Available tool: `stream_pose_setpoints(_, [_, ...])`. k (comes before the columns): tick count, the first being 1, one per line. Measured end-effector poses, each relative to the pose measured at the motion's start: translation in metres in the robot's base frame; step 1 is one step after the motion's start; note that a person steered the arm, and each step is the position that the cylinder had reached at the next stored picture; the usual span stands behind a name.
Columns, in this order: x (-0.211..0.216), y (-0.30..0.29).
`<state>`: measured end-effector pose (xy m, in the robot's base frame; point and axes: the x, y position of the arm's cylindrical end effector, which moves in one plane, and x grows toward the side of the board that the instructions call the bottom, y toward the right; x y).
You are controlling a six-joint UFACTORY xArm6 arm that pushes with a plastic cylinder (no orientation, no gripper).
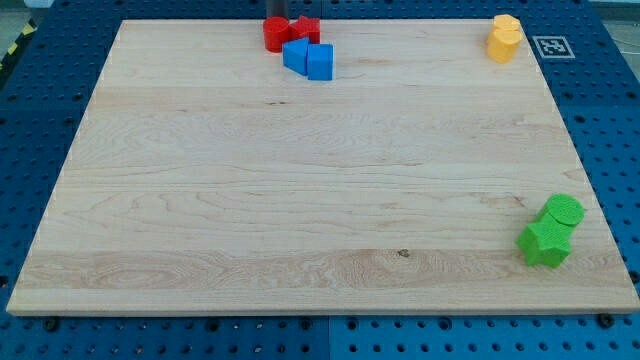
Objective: Move the red star close to the blue cube
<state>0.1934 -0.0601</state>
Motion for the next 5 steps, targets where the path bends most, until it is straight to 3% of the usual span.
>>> stream_pose_setpoints(5, [0.02, 0.055])
